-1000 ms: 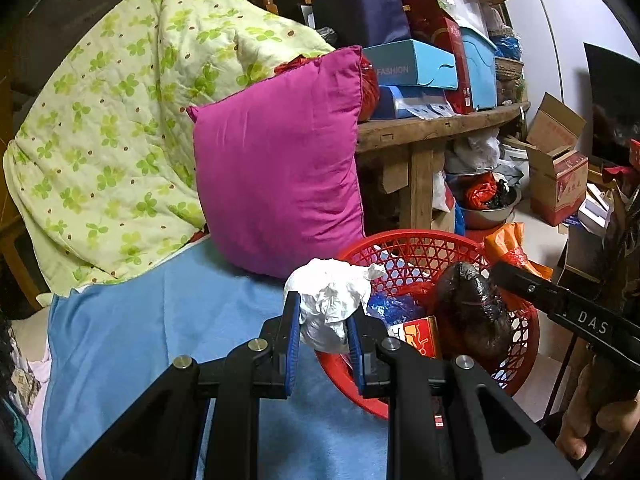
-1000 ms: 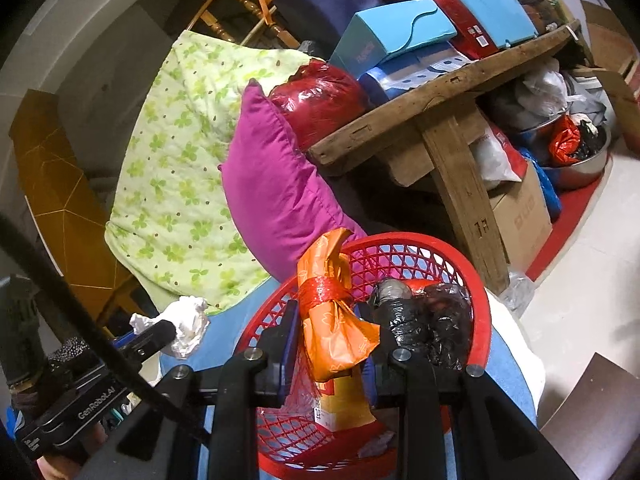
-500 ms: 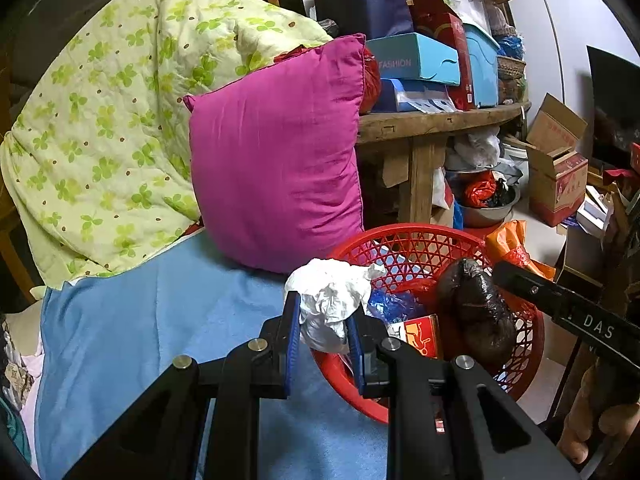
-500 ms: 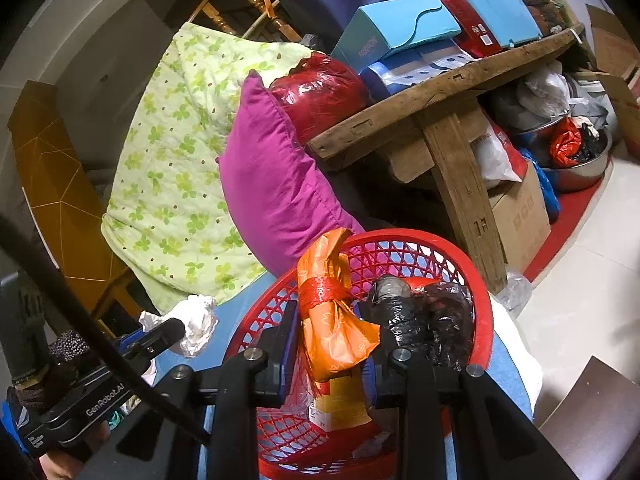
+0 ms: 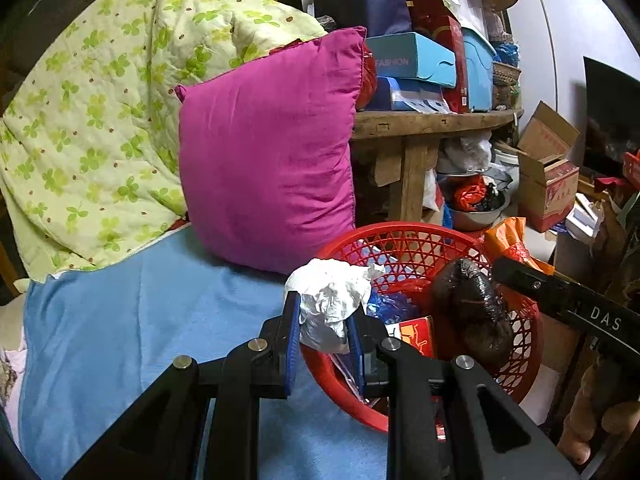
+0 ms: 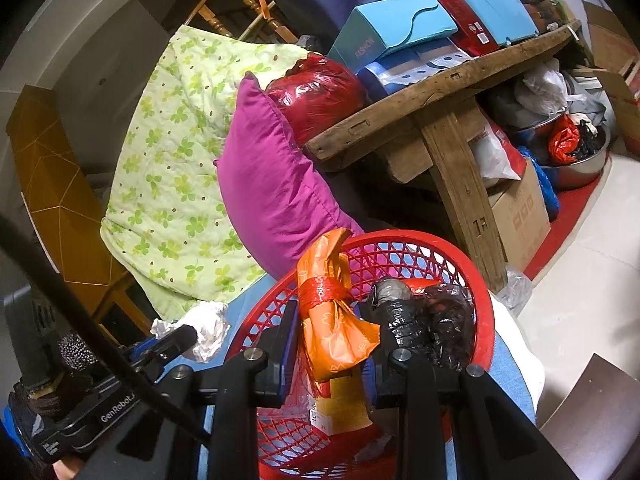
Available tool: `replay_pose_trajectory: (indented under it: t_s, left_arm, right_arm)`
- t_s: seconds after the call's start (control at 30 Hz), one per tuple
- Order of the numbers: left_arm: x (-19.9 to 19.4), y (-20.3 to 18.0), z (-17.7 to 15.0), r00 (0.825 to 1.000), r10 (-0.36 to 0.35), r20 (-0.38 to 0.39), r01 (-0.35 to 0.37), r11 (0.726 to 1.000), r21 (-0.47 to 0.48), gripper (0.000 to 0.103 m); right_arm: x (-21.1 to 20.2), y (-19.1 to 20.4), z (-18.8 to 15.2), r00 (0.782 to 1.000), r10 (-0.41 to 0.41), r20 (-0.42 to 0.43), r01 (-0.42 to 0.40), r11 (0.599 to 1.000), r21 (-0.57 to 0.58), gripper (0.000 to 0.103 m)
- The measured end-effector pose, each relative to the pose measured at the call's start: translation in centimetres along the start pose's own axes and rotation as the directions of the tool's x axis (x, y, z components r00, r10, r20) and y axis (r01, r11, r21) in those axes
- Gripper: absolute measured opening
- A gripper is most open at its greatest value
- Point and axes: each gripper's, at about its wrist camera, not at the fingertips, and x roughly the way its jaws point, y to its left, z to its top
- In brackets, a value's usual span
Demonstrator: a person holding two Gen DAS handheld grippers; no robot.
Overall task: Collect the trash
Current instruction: 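Open both tools to drop the tissue and orange clip into the basket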
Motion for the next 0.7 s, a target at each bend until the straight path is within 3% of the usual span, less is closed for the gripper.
replay_pose_trajectory:
  t_s: [0.4, 0.43, 0.53, 0.7]
  left_arm:
    - [1.5, -1.0, 1.2, 0.994, -0.107, 0.033, 0.106, 0.994, 0.028, 0.027]
    - [1.5, -1.1, 1.3, 0.994, -0.107, 0.036, 0.106, 0.994, 0.029, 0.03]
    - [1.4, -1.1, 1.3, 0.993, -0.11, 0.051, 0.109, 0.994, 0.023, 0.066]
    - [0.8, -1.1, 1.0, 0.991, -0.119, 0.061, 0.117, 0.993, 0.036, 0.068]
  right_arm:
    - [0.2, 0.1, 0.2, 1.0, 0.004, 0.015, -0.004, 1.0, 0.025, 0.031]
    - [0.2, 0.1, 0.2, 1.0, 0.006, 0.015, -0.006, 1.0, 0.028, 0.031]
    - [0.0, -0.3, 0.4, 1.0, 0.007, 0.017, -0.008, 0.999, 0.048, 0.031]
    - [-0.5, -1.4, 0.6, 0.999, 0.006, 0.035, -0.009, 0.995, 0.098, 0.032]
